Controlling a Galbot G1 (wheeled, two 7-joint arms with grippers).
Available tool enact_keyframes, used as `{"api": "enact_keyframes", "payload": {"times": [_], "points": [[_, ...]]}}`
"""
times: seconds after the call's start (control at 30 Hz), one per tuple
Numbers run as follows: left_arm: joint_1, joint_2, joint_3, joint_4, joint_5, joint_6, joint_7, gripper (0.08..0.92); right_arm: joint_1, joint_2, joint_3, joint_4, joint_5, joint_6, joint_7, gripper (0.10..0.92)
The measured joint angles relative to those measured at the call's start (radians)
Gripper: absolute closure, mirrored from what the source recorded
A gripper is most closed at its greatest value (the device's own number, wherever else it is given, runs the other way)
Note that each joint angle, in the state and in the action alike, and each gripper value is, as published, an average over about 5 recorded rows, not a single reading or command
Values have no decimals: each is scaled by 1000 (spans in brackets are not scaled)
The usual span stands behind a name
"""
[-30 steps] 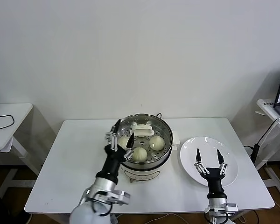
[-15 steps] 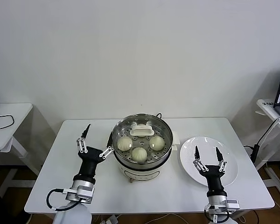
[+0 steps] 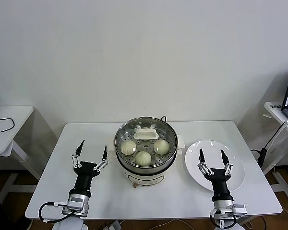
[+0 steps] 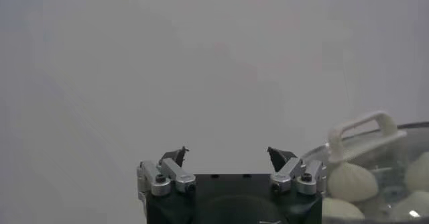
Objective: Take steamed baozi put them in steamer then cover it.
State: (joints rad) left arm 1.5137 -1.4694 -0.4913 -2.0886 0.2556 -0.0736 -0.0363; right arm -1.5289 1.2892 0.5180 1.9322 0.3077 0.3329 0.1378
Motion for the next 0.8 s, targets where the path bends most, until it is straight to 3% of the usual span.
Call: {"api": "enact_keyframes", "payload": {"times": [0.8], "points": [[19,-14,-22,57,-65,-26,29,177,-16,2,17,27,-18,-43,5,203]]}}
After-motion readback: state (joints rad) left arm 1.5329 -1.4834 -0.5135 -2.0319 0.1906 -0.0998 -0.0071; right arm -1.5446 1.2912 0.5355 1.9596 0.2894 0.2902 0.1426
